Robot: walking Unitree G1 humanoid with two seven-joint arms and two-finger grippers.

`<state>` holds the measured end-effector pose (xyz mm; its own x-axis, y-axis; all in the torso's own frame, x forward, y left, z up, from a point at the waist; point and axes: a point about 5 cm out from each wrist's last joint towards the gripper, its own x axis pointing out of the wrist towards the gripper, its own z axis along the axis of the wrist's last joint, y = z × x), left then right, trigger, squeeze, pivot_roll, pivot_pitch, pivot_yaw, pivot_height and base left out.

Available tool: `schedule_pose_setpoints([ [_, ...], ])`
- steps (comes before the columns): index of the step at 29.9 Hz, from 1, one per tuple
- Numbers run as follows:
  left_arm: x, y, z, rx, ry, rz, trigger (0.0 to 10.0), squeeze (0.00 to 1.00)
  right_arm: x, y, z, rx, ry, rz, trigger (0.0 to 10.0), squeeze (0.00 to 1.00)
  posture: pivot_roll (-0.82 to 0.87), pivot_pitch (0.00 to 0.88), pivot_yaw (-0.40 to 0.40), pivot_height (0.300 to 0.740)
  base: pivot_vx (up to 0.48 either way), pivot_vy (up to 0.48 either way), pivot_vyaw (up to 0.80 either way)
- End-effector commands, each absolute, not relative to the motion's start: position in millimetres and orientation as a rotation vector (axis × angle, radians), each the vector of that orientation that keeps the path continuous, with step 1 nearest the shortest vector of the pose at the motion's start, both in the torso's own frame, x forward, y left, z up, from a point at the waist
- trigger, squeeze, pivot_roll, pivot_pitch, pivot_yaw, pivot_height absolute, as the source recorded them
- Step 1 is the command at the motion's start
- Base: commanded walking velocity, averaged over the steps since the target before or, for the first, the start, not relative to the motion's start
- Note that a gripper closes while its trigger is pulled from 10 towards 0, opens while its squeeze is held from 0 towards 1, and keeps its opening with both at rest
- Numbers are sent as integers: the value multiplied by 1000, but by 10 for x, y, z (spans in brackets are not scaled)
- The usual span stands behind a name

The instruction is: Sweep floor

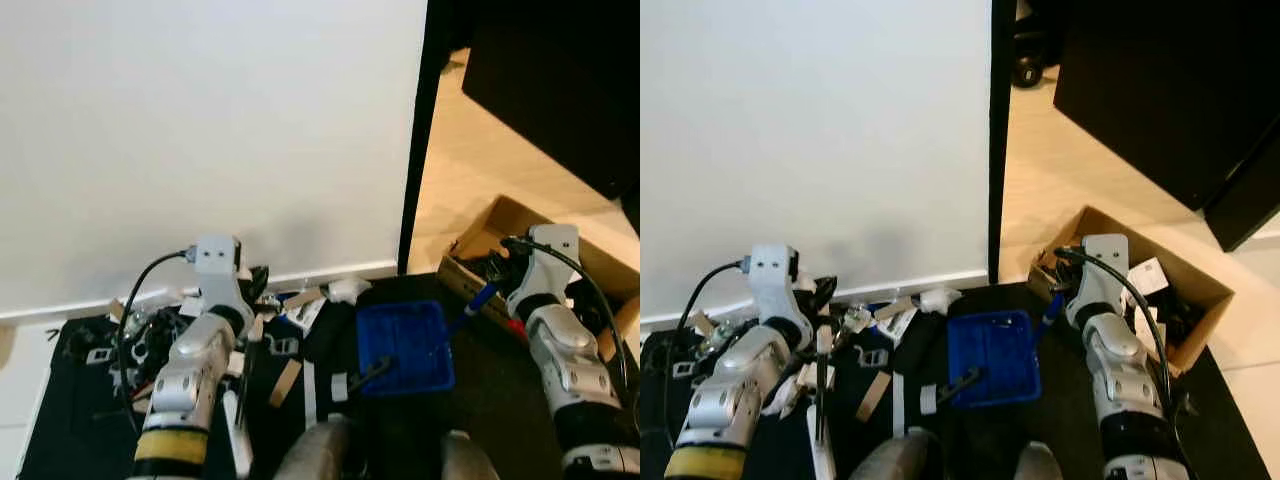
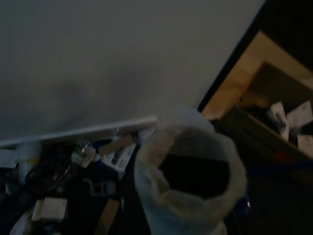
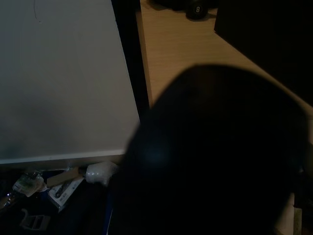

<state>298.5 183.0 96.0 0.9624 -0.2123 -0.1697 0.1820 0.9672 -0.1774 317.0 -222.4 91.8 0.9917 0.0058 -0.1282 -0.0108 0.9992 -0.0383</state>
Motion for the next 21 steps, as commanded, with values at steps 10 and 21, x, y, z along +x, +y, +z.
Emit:
schedule_pose_setpoints([
  [10, 2956, 2321, 735, -241, 226, 46, 10000, 0, 3161, -2185, 824, -2, 182, 35, 10000, 0, 49, 220, 135, 740, 0, 0, 0],
  [21, 2836, 2704, 612, -296, 203, 154, 10000, 0, 3147, -2181, 817, -17, 196, 60, 10000, 0, 48, 240, 101, 740, 0, 0, 0],
])
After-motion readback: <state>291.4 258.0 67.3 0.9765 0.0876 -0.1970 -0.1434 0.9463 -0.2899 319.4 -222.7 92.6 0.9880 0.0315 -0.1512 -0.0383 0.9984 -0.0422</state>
